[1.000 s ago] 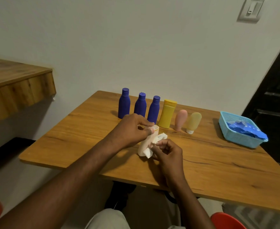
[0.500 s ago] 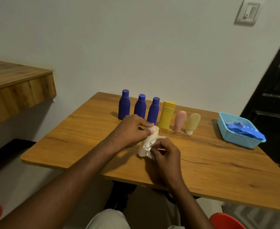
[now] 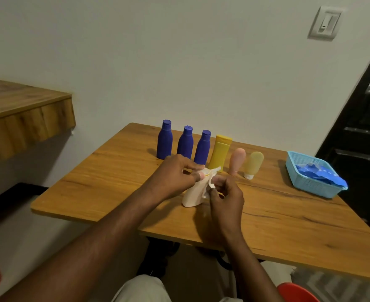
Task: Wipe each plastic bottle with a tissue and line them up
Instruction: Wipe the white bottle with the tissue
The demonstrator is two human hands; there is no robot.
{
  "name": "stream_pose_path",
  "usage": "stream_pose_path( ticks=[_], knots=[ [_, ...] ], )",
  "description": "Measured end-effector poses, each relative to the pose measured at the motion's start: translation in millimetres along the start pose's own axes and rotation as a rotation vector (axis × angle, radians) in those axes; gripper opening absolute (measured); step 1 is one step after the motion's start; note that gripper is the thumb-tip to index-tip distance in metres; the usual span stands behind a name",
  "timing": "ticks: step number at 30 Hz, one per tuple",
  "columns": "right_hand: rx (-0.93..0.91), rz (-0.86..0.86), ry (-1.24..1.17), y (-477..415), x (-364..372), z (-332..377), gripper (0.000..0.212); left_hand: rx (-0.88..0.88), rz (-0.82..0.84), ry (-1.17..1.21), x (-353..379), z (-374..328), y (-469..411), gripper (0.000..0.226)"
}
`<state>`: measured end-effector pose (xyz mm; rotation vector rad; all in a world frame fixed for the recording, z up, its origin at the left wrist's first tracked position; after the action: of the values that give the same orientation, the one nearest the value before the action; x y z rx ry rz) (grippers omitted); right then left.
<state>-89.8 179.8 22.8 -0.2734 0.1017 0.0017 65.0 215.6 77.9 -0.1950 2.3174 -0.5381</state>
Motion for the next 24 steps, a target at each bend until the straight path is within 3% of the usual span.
stream_pose_path(
  ticks=[6, 14, 19, 24],
  knots=[
    [0.148, 0.115, 0.219, -3.3, 7.6, -34.8, 0.023, -0.016, -0.015, 0.000, 0.3, 3.2, 0.6, 0.035],
    [0.056, 0.014, -0.034, -9.7, 5.9, -4.1, 0.029, -0.022, -0.010, -0.005, -0.3, 6.5, -2.2, 0.035],
    [0.110, 0.172, 0.111, -5.8, 24.7, -22.3, 0.030, -0.012, 0.025, 0.007, 0.1, 6.3, -3.3, 0.033],
    [0.186, 0.145, 0.122, -2.4, 14.6, -38.3, 0.027, 0.011, 0.125, -0.010, -1.8, 0.4, -6.6, 0.033]
  ],
)
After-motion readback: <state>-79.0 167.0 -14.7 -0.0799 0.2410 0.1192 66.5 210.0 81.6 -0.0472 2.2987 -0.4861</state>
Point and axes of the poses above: each hand's wrist, its own y-axis away from the middle knuckle, its own x-axis out of the palm, z = x × y, the point moved 9 cm from there along -y, towards the middle knuckle, and after that the axes turned 12 degrees about x, right-handed, at the moved point
